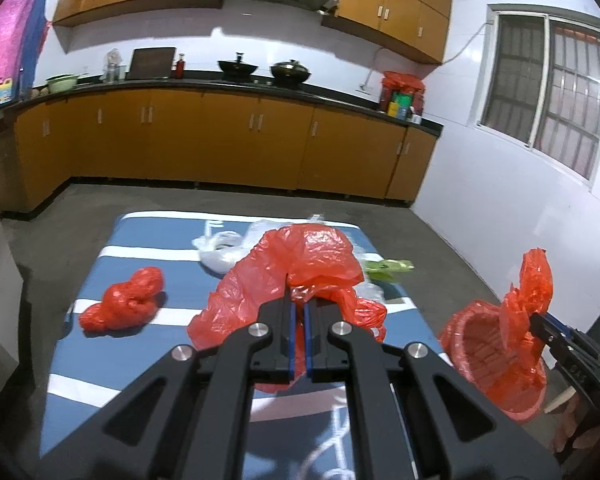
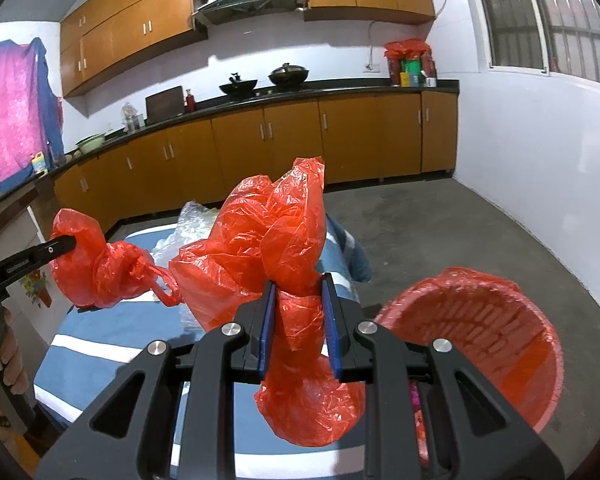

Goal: Collect trash
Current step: 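Carry both red bags in both tools over the red basket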

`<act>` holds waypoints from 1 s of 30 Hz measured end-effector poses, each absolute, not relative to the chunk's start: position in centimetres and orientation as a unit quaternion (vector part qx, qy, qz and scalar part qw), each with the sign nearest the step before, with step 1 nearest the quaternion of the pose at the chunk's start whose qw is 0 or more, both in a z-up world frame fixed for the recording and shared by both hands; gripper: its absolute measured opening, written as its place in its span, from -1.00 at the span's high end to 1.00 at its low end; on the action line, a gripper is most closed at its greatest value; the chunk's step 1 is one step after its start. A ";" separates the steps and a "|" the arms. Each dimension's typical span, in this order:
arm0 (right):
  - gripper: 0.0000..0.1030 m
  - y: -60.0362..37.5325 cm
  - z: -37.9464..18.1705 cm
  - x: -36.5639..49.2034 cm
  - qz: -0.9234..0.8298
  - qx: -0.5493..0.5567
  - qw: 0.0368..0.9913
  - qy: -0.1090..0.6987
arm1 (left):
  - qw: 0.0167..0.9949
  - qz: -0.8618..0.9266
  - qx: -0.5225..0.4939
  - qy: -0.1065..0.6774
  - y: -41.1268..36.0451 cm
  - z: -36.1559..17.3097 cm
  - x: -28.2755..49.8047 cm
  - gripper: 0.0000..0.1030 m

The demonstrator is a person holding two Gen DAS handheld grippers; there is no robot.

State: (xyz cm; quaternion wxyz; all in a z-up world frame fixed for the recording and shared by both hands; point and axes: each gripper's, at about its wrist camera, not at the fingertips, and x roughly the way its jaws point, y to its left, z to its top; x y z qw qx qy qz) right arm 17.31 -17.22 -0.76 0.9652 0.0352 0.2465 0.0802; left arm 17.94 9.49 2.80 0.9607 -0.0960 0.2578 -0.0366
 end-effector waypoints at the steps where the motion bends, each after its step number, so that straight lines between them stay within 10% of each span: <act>1: 0.56 -17.6 -0.7 17.1 0.076 0.036 0.966 0.246 | 0.960 -0.043 -0.095 0.259 8.9 2.9 18.0 0.91; 30: 0.56 -27.6 -1.5 15.3 -0.055 0.082 0.961 0.257 | 0.935 -0.191 -0.078 0.289 -6.7 2.3 20.4 0.91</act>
